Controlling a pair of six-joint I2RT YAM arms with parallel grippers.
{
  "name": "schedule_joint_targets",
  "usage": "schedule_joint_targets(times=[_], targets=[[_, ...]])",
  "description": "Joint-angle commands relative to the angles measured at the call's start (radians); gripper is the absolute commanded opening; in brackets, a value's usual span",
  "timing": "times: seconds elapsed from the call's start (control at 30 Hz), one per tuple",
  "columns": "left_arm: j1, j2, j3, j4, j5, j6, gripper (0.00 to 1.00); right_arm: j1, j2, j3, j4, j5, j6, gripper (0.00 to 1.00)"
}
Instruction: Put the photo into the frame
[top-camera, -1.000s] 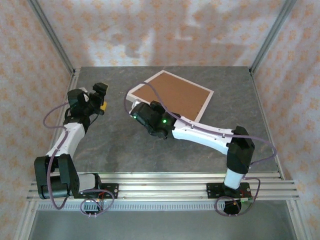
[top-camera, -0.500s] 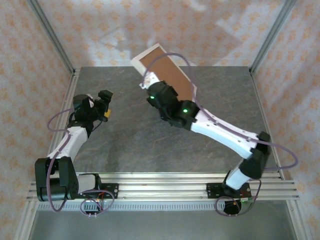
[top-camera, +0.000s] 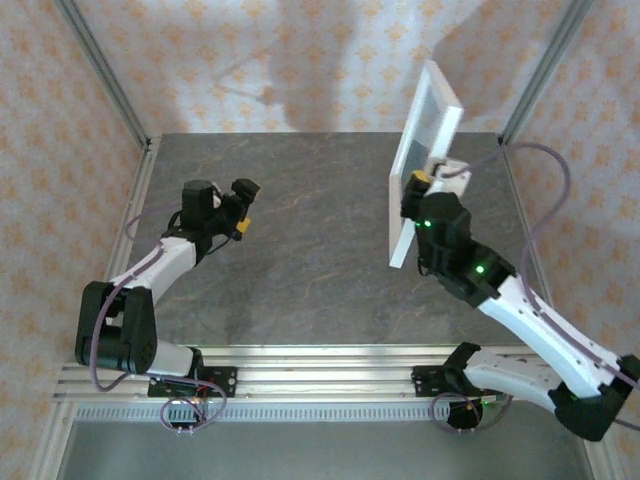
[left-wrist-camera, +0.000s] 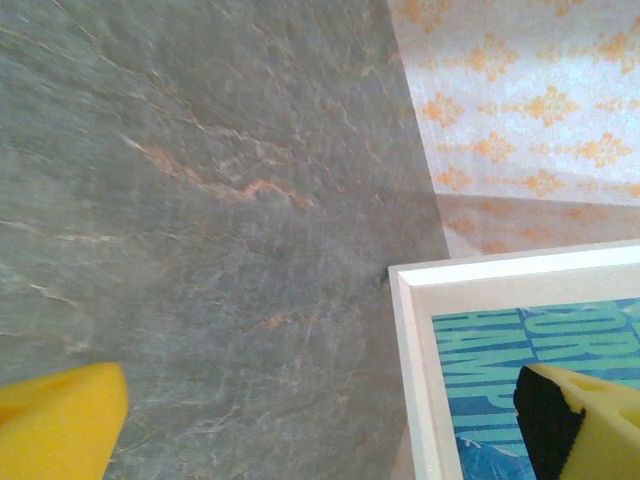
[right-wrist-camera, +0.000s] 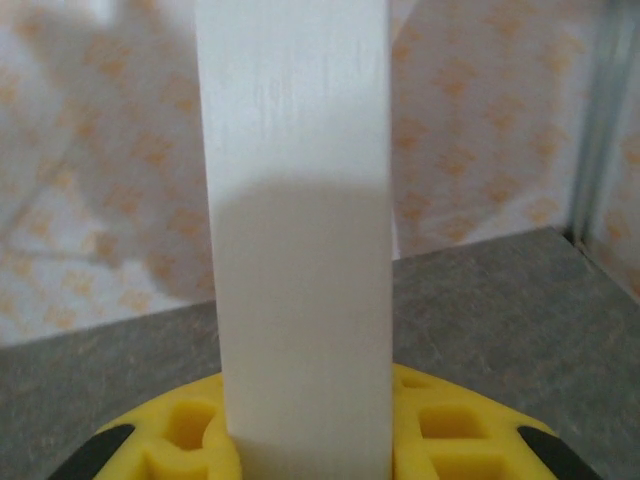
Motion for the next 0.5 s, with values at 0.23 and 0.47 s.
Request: schedule_joint_targets(times=[0.23,0.47], targets=[[-0.155,0.166,0.205,0.056,-0.031,-0.012,1.00,-0.166,-0.291,-0.237,-0.257,-0.001,0.473,0.00],[-0.209,0.212,0.250,0.056,-0.025,-0.007,1.00,-0.290,-0.309,-0.336,-0.337,-0.133,0.622,0.00]])
